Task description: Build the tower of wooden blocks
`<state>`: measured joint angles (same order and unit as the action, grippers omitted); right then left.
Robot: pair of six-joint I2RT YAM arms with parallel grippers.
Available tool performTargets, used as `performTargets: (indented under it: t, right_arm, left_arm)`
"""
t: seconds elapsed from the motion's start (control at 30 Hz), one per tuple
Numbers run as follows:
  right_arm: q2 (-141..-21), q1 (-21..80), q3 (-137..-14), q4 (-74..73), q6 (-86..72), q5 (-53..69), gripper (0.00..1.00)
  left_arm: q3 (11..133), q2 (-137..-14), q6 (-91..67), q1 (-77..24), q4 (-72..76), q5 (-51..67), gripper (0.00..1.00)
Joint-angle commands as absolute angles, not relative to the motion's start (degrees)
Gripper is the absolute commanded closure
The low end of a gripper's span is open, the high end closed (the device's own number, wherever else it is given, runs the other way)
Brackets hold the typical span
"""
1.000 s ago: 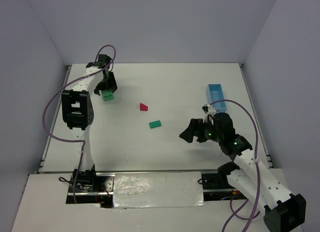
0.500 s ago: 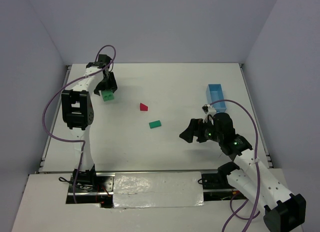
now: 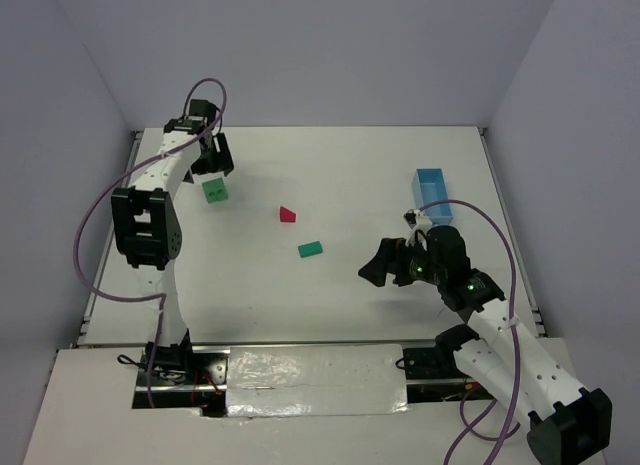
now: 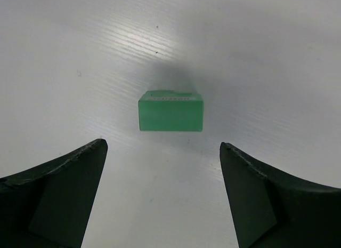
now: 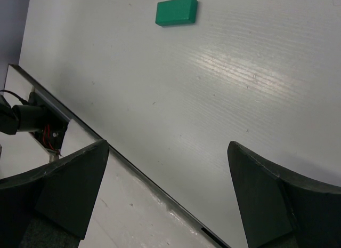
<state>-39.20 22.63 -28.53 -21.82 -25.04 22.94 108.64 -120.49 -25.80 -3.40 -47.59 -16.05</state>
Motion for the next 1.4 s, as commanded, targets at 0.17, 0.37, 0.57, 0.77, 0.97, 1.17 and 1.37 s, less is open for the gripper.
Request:
performTargets:
  t: [0.17, 0.37, 0.57, 0.77, 0.97, 1.17, 1.37]
  right_arm:
    - [-37.6, 22.9, -29.1, -20.7, -25.1, 20.0, 0.0]
    - [-34.0, 22.8, -29.3, -21.7, -26.3, 15.0, 0.0]
    - [-31.0, 22.7, -28.9, -21.7, -26.5, 13.4, 0.0]
    - [-32.2, 22.7, -29.1, -21.5, -26.3, 14.9, 0.0]
    - [-32.2, 22.7, -28.7, -21.1, -26.1, 15.9, 0.0]
    - [-32.5, 22.7, -28.5, -20.7, -26.0, 16.9, 0.0]
    - [-32.8, 22.8, -28.5, -20.7, -25.9, 17.1, 0.0]
  left_arm:
    - [100.6, -100.4, -35.6, -17.1, -46.2, -26.6, 0.01]
    - [86.8, -96.1, -48.1, -32.3, -42.0, -27.4, 0.01]
    - [88.3, -104.7, -52.6, -43.1, -43.3, -28.1, 0.01]
    - [90.6, -112.6, -54.9, -46.3, -42.9, -24.8, 0.01]
    - [91.1, -116.5, -56.1, -46.8, -42.1, -23.6, 0.01]
    - [91.4, -118.0, -55.8, -46.6, -41.6, -24.8, 0.0]
    - [91.0, -119.4, -57.0, -46.3, -42.0, -25.2, 0.02]
